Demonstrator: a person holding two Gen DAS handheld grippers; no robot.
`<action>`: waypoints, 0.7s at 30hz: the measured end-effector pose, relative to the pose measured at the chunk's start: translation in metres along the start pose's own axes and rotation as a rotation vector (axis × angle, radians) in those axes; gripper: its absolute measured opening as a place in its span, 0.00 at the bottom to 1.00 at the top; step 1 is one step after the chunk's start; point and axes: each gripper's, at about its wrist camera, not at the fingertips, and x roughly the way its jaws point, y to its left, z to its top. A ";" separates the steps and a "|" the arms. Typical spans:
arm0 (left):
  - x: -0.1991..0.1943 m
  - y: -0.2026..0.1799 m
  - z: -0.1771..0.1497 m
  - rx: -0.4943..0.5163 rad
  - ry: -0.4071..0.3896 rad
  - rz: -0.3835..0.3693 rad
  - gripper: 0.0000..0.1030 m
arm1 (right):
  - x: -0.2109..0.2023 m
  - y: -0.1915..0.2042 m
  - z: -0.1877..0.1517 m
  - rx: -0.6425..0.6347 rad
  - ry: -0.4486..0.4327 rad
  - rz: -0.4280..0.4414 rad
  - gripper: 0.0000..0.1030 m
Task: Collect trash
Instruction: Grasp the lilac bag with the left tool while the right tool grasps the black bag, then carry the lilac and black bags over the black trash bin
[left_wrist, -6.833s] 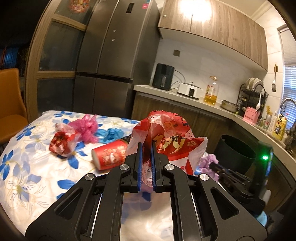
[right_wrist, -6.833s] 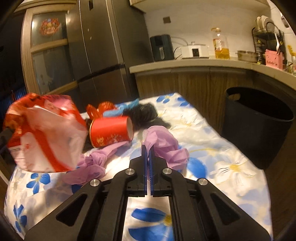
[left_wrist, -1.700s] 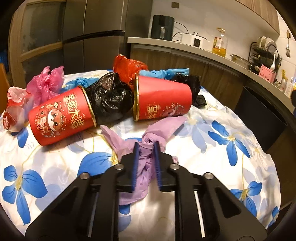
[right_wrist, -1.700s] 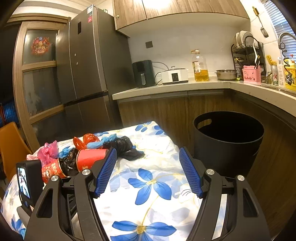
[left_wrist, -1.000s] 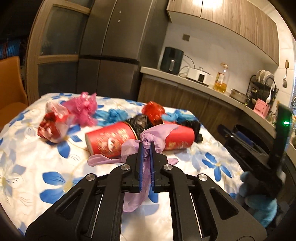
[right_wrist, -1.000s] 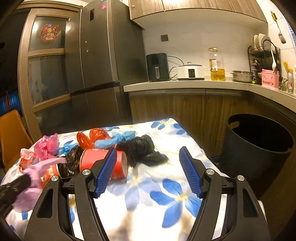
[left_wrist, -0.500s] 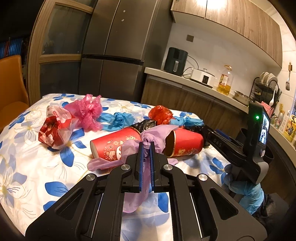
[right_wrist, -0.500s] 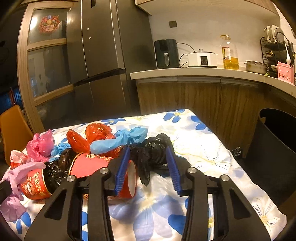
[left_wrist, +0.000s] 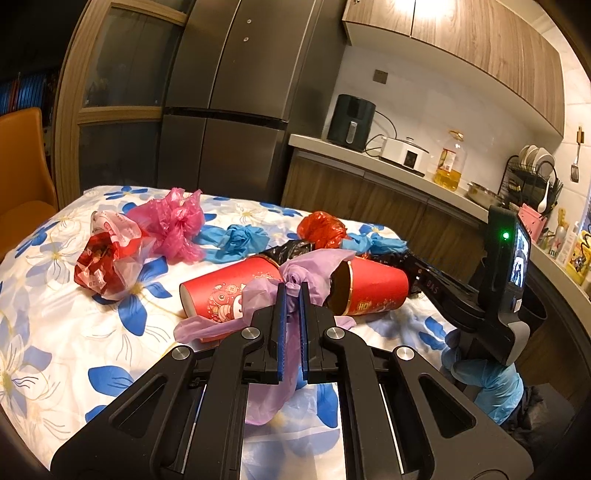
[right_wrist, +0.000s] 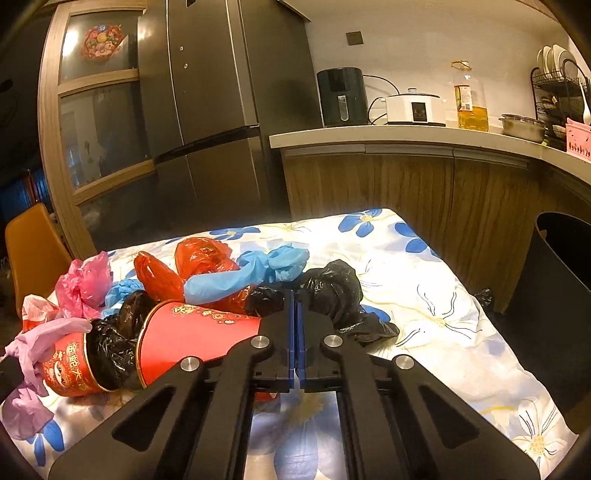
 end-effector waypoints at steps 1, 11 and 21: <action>0.000 0.000 0.000 0.000 -0.002 0.002 0.05 | -0.003 0.000 0.000 -0.001 -0.006 0.000 0.01; -0.009 -0.010 0.003 0.012 -0.023 -0.006 0.05 | -0.054 -0.015 0.017 0.026 -0.114 -0.005 0.01; -0.024 -0.032 0.007 0.036 -0.049 -0.035 0.05 | -0.114 -0.025 0.017 0.043 -0.172 0.031 0.01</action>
